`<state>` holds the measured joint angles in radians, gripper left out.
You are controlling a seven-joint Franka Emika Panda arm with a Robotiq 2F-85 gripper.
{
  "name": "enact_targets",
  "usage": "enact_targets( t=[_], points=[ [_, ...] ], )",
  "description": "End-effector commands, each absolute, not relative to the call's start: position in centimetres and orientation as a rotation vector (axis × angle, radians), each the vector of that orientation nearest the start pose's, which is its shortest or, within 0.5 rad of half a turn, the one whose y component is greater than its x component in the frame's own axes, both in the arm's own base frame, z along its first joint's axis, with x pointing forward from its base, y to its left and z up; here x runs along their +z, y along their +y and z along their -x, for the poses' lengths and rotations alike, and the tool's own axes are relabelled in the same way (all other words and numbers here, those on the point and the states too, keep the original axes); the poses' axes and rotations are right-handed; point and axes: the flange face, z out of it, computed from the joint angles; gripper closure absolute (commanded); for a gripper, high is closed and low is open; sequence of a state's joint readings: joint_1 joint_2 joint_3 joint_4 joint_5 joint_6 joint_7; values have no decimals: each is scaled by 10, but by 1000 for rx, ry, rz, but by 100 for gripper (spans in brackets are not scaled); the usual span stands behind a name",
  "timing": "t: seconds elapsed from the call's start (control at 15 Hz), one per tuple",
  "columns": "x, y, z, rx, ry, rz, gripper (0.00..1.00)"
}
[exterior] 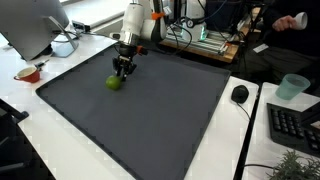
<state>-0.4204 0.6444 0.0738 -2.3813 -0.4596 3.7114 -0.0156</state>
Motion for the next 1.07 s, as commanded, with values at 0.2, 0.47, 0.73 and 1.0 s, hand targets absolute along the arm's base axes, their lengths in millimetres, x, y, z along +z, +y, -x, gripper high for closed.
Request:
enact_targets(
  t=[0.2, 0.47, 0.73, 1.0],
  points=[
    [161, -120, -477, -1170, -180, 2907, 87],
    [166, -117, -470, -1155, -194, 2913, 87],
    [159, -115, -475, -1143, -163, 2915, 62],
    [162, -114, -473, -1143, -166, 2915, 62]
  ],
)
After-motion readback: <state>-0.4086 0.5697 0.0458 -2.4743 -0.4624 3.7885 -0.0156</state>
